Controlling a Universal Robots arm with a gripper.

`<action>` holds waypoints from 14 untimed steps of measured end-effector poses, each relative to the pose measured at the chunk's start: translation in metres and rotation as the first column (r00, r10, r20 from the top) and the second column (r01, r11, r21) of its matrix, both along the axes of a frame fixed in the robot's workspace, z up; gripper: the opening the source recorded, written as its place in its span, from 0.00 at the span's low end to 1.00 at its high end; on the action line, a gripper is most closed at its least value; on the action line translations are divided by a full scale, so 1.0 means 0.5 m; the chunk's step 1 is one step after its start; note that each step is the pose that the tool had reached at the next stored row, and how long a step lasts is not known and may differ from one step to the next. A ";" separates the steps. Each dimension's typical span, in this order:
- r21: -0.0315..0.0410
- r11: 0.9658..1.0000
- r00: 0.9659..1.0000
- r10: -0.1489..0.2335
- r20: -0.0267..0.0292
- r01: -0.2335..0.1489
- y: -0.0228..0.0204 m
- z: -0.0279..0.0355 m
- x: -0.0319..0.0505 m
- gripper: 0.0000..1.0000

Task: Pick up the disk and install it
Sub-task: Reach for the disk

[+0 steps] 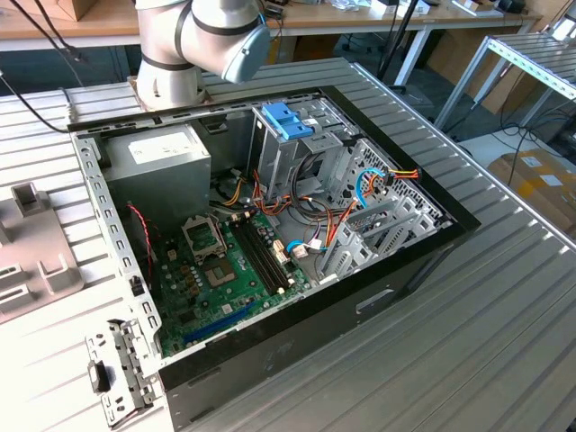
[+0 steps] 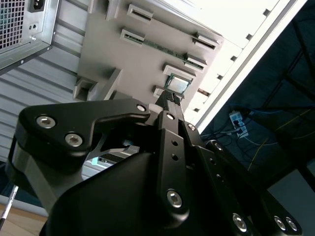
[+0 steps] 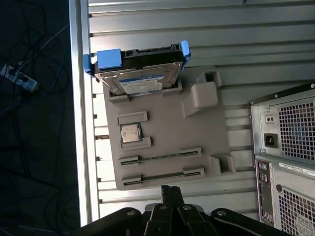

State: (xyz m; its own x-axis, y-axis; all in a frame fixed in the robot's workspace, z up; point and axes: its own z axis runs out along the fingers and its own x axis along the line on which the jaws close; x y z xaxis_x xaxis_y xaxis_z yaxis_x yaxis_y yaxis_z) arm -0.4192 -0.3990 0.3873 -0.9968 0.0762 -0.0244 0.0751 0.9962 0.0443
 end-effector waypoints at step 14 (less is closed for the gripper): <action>0.000 1.000 1.000 0.000 0.000 0.000 0.0102 -0.001 -0.013 0.11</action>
